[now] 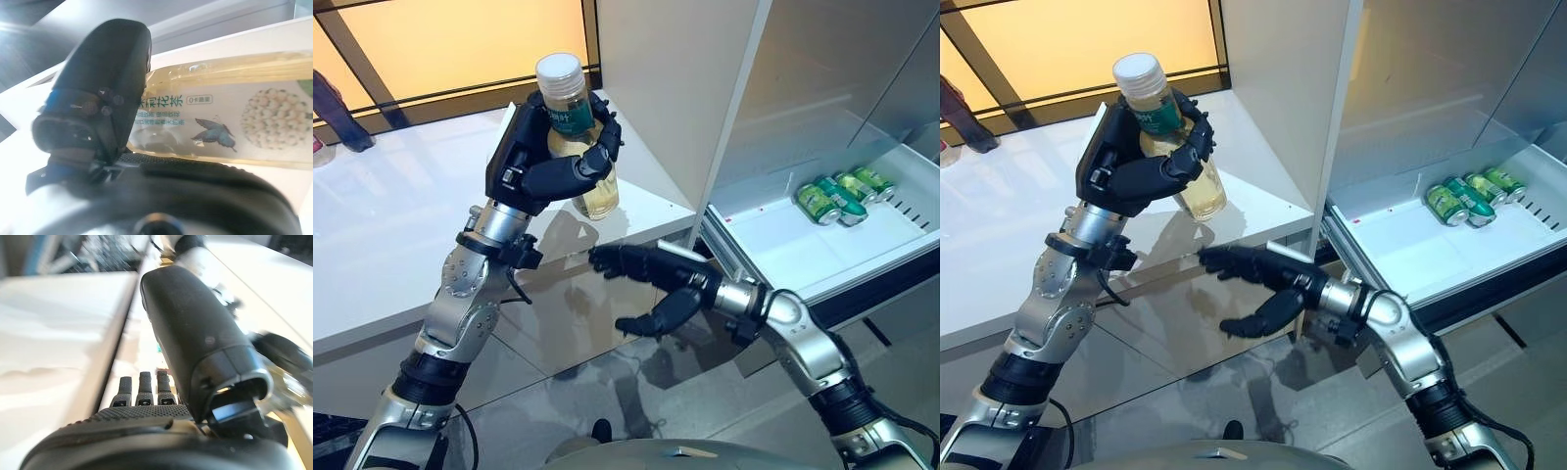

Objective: Put drinks into fridge and close the fridge

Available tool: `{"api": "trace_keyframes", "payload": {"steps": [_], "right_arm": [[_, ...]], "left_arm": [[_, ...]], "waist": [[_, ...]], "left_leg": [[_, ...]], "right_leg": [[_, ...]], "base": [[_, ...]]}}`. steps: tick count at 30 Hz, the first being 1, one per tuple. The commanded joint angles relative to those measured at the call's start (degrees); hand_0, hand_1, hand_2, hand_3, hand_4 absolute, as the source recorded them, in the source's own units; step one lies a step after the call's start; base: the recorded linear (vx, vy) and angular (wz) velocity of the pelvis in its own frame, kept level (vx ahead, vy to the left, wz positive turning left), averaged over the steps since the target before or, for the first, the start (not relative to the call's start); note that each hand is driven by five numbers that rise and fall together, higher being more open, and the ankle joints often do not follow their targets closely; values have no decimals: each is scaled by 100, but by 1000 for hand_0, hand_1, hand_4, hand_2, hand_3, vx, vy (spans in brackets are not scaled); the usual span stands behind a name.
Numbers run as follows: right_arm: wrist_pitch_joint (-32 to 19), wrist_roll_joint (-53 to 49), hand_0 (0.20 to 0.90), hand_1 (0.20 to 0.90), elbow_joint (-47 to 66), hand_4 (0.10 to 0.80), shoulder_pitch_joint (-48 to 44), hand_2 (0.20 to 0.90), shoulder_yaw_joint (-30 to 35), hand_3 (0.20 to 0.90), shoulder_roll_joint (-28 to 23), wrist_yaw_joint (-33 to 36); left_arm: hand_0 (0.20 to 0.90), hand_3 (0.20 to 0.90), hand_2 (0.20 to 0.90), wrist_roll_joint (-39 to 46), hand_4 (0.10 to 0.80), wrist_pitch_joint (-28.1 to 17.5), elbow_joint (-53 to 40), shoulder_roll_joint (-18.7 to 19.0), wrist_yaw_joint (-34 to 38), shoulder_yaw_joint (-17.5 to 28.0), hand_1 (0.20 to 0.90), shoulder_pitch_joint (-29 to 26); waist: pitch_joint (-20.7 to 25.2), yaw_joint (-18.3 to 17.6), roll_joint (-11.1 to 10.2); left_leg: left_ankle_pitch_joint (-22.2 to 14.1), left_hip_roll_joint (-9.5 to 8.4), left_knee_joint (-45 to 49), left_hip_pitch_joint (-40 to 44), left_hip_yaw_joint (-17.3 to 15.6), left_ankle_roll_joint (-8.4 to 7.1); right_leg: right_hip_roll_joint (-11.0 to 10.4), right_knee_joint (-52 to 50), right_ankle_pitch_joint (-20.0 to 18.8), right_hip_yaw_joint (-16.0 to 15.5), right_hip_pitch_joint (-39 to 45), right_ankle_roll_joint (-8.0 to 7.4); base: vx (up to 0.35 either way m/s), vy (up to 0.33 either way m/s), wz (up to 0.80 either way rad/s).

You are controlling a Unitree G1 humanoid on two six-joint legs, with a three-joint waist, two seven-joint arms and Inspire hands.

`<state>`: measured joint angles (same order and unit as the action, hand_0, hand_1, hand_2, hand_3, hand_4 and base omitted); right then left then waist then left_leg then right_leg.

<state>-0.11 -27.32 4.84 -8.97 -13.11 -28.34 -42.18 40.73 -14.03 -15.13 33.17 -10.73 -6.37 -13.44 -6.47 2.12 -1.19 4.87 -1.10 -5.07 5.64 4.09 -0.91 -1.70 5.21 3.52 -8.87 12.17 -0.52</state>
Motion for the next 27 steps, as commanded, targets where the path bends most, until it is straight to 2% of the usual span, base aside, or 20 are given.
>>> {"api": "trace_keyframes", "payload": {"steps": [1,4,7,12,14,20,27], "right_arm": [[-600,-620,900,900,610,800,-409,900,466,900,82,611],[-611,-657,900,900,706,800,-216,900,832,900,-22,980],[-377,-836,900,900,772,800,-180,900,950,900,-23,972],[5,-1037,900,900,650,800,-769,900,599,900,-141,1246],[167,-1096,900,900,523,800,-1202,900,345,900,-246,1499],[526,-1147,900,900,426,800,-1817,900,-10,900,-377,1608],[628,-1117,900,900,227,800,-2416,900,-424,900,-355,1757]], "left_arm": [[300,200,300,603,100,-1047,-490,-71,-416,645,300,-700],[300,200,300,986,100,-961,-476,-34,-708,763,300,-560],[300,200,300,1256,100,-837,-476,-67,-964,744,300,-530],[300,200,300,1393,100,-820,-340,-96,-1131,243,300,-929],[300,200,300,1328,100,-767,-287,-137,-1108,-120,300,-1212],[300,200,300,1345,100,-549,-241,-143,-1153,-453,300,-1484],[300,200,300,1047,100,-270,-160,-172,-1197,-808,300,-1755]], "waist": [[609,-159,-9],[596,-235,0],[577,-306,5],[535,-344,-14],[541,-361,-28],[566,-331,-64],[577,-276,-96]], "left_leg": [[-622,-149,7,171,50,62],[-636,-131,7,181,-5,79],[-643,-118,7,197,-59,93],[-661,-105,7,244,-126,83],[-670,-95,7,264,-156,71],[-676,-113,7,261,-145,78],[-672,-127,7,261,-140,97]], "right_leg": [[-80,-132,-355,203,-442,-373],[-69,-144,-360,246,-467,-375],[-49,-150,-370,310,-483,-361],[-37,-129,-388,348,-454,-349],[-38,-115,-400,354,-444,-349],[-35,-95,-407,384,-448,-342],[-38,-101,-402,354,-443,-321]], "base": [[0,0,0],[-8,-1,-5],[-11,1,-7],[-5,-2,-9],[13,1,-7],[18,1,-6],[1,0,-1]]}}
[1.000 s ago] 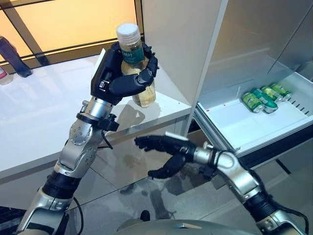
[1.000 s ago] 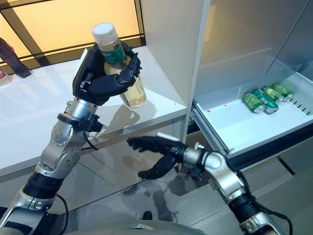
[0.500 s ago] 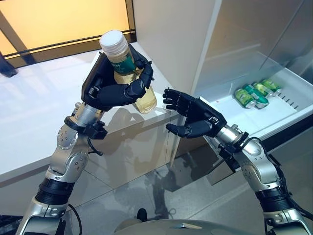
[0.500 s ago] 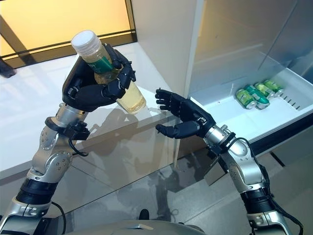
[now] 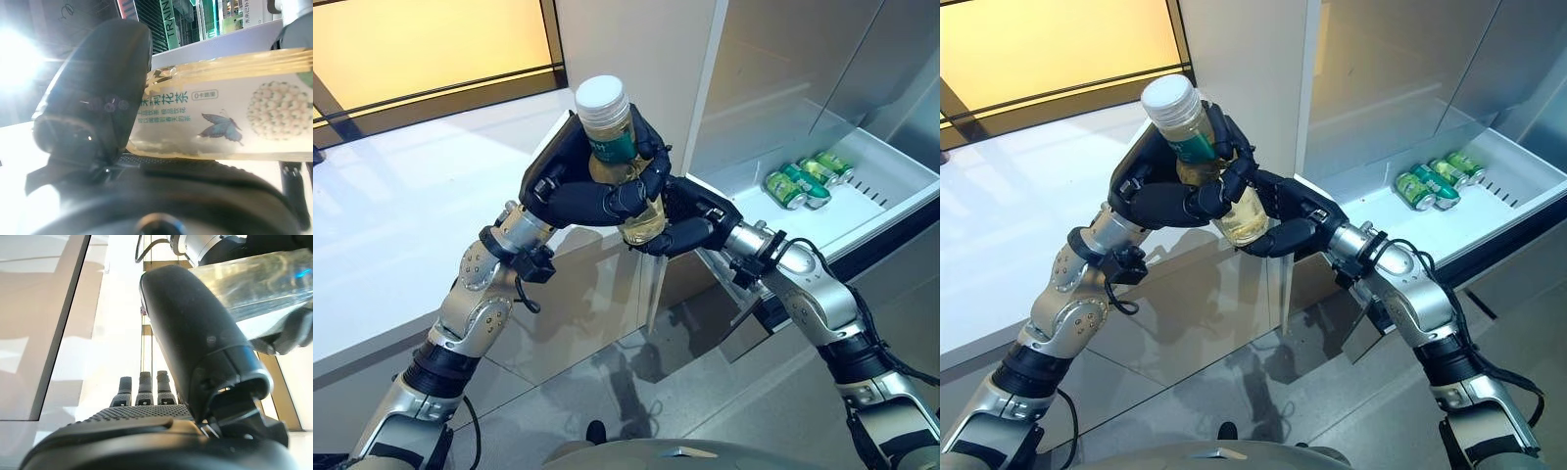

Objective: Put drinks into fridge and close the fridge

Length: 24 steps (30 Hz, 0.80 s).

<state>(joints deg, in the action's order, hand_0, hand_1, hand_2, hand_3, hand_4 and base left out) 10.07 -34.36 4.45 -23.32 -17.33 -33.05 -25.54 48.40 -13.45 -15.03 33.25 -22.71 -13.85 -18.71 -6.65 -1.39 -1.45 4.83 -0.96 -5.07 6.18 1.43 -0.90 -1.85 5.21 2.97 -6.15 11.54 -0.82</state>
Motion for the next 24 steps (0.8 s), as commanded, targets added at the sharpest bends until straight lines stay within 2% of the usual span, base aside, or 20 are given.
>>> {"api": "trace_keyframes", "payload": {"steps": [1,6,11,20,24], "right_arm": [[-378,-447,900,900,246,800,-1032,900,-26,900,122,94],[-317,-466,900,900,189,800,-1285,900,-195,900,212,157],[-326,-602,900,900,213,800,-1521,900,-259,900,105,147],[-496,-660,900,900,315,800,-1580,900,-144,900,-90,224],[-606,-740,900,900,461,800,-1509,900,48,900,-264,239]], "left_arm": [[300,200,300,278,100,-315,-154,-174,-24,-78,300,-1248],[300,200,300,99,100,-210,-73,-156,-86,-219,300,-1345],[300,200,300,-581,100,-304,42,115,39,-306,300,-1508],[300,200,300,-798,100,-89,148,570,-125,-255,300,-1561],[300,200,300,-871,100,-191,153,774,-79,-117,300,-1486]], "waist": [[594,80,-69],[606,122,-76],[626,154,-76],[642,173,-40],[646,181,-24]], "left_leg": [[-671,-143,7,209,127,99],[-675,-156,7,206,159,117],[-667,-164,7,191,165,125],[-642,-154,7,165,140,117],[-631,-160,7,147,159,111]], "right_leg": [[-22,-101,-344,79,-378,-289],[-25,-107,-338,70,-373,-281],[-26,-97,-340,42,-371,-282],[-29,-93,-349,28,-384,-291],[-30,-91,-348,13,-391,-298]], "base": [[0,0,0],[0,0,0],[2,1,1],[0,0,0],[0,0,0]]}}
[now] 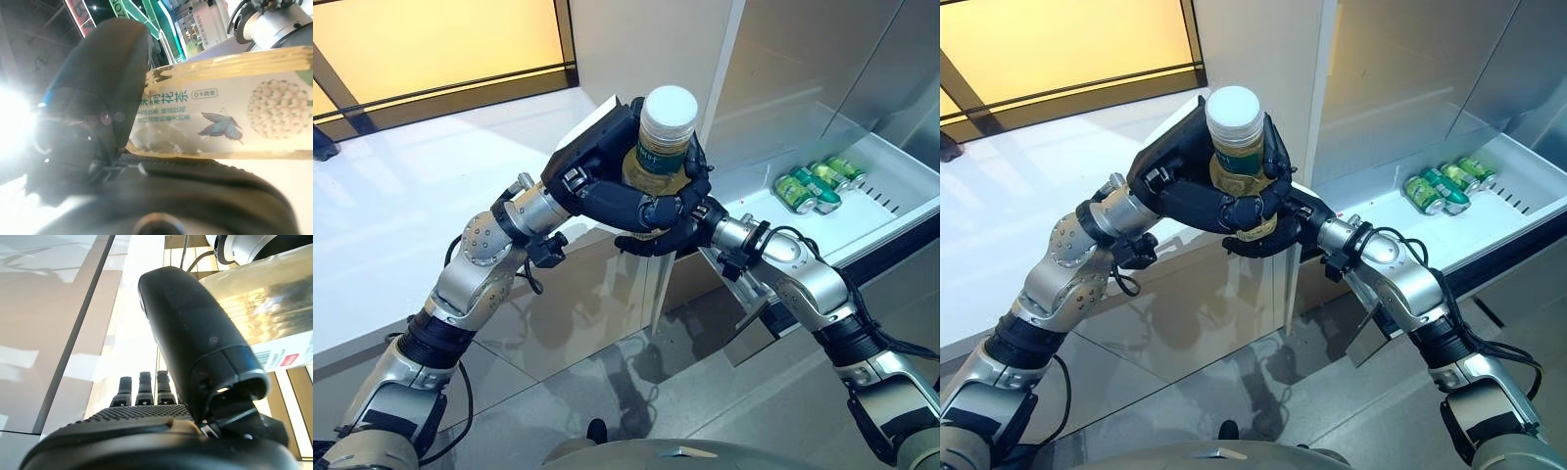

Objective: Put drinks into fridge and close the fridge

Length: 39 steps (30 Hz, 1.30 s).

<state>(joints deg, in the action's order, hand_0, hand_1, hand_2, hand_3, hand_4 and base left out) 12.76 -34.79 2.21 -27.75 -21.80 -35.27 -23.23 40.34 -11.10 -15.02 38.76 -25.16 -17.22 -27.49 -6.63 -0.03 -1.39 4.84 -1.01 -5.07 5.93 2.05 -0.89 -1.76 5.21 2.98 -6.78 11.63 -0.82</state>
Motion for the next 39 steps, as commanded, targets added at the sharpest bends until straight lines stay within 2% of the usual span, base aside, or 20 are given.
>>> {"api": "trace_keyframes", "payload": {"steps": [1,10,14,22,31,39], "right_arm": [[-873,-699,900,900,692,800,-1060,900,500,900,-45,10],[-1040,-779,900,900,1113,800,-479,900,1232,900,-453,-43],[-1072,-852,900,900,1167,800,-406,900,1322,900,-477,-92],[-1028,-1237,900,900,1208,800,-517,900,1219,900,-479,-189],[-641,-1911,900,900,1280,800,-644,900,937,900,-276,-629],[-680,-1896,900,900,1329,800,-708,900,827,900,-209,-694]], "left_arm": [[300,200,300,-63,100,-427,151,226,166,225,300,-604],[300,200,300,442,100,-360,-53,424,-133,832,300,-93],[300,200,300,480,100,-368,-53,422,-205,890,300,-16],[300,200,300,548,100,-318,11,386,-297,712,300,-115],[300,200,300,168,100,-491,23,395,-61,489,300,-318],[300,200,300,208,100,-380,68,420,-108,392,300,-411]], "waist": [[646,44,-30],[672,65,-17],[665,61,-16],[658,48,-14],[678,68,-17],[685,70,-12]], "left_leg": [[-631,-155,7,170,99,110],[-601,-176,8,77,164,84],[-601,-184,7,70,182,84],[-606,-187,7,76,186,72],[-591,-192,7,62,185,74],[-582,-198,7,64,182,78]], "right_leg": [[-39,-92,-349,74,-401,-298],[-56,-98,-361,-15,-476,-324],[-54,-97,-366,-16,-483,-321],[-61,-82,-384,-27,-477,-345],[-63,-76,-392,-44,-482,-350],[-58,-78,-402,-27,-484,-353]], "base": [[0,0,0],[2,1,1],[0,0,0],[0,0,0],[0,0,0],[1,-1,1]]}}
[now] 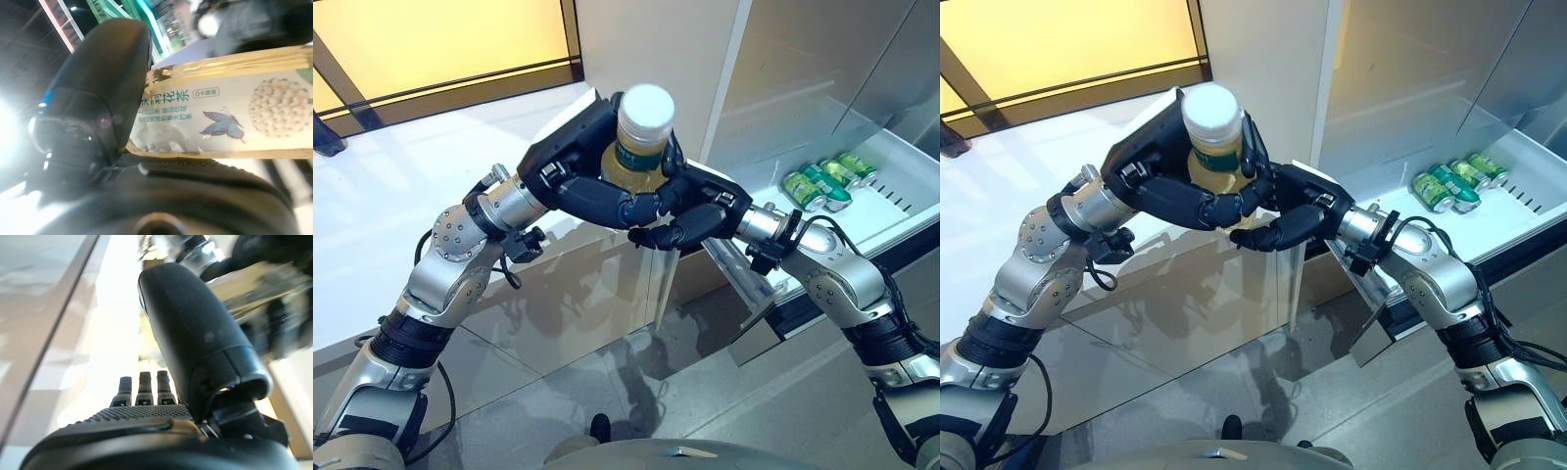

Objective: Put drinks into fridge and close the fridge

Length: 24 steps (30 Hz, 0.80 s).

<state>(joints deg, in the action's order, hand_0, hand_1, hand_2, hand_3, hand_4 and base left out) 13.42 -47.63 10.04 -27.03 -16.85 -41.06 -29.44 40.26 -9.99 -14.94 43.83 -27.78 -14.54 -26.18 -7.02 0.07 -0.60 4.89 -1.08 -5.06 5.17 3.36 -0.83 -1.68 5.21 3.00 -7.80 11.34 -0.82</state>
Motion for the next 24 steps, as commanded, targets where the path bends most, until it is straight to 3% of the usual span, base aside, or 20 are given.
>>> {"api": "trace_keyframes", "payload": {"steps": [1,14,16,17,18,24], "right_arm": [[-742,-614,900,900,549,800,-785,900,327,900,375,-83],[-541,-580,900,900,615,800,-1007,900,65,900,438,-31],[-492,-555,493,493,588,325,-1038,493,28,425,470,1],[-487,-561,425,425,586,245,-1042,425,26,345,470,0],[-476,-568,300,300,570,100,-1050,300,-16,200,502,-2],[-452,-600,300,300,537,100,-1061,300,-81,200,564,41]], "left_arm": [[300,200,300,206,100,-481,61,-90,149,115,300,-544],[300,200,300,245,100,-332,30,-141,99,-69,300,-619],[300,200,300,258,100,-336,45,-162,81,-114,300,-655],[300,200,300,254,100,-335,44,-166,81,-117,300,-656],[300,200,300,267,100,-335,29,-184,75,-146,300,-660],[300,200,300,326,100,-301,-6,-268,110,-211,300,-698]], "waist": [[722,59,-91],[717,73,-92],[712,75,-93],[711,74,-93],[709,77,-93],[717,71,-96]], "left_leg": [[-587,-192,6,141,52,74],[-578,-192,6,145,47,84],[-583,-192,6,151,53,87],[-583,-191,6,152,53,87],[-585,-189,6,155,54,89],[-585,-187,6,165,46,91]], "right_leg": [[-65,-79,-405,77,-455,-352],[-67,-77,-415,92,-451,-356],[-69,-80,-415,88,-449,-355],[-69,-81,-415,88,-449,-355],[-71,-85,-414,86,-450,-354],[-75,-86,-415,89,-442,-357]], "base": [[0,0,0],[0,0,0],[0,0,0],[0,0,0],[0,0,0],[0,0,0]]}}
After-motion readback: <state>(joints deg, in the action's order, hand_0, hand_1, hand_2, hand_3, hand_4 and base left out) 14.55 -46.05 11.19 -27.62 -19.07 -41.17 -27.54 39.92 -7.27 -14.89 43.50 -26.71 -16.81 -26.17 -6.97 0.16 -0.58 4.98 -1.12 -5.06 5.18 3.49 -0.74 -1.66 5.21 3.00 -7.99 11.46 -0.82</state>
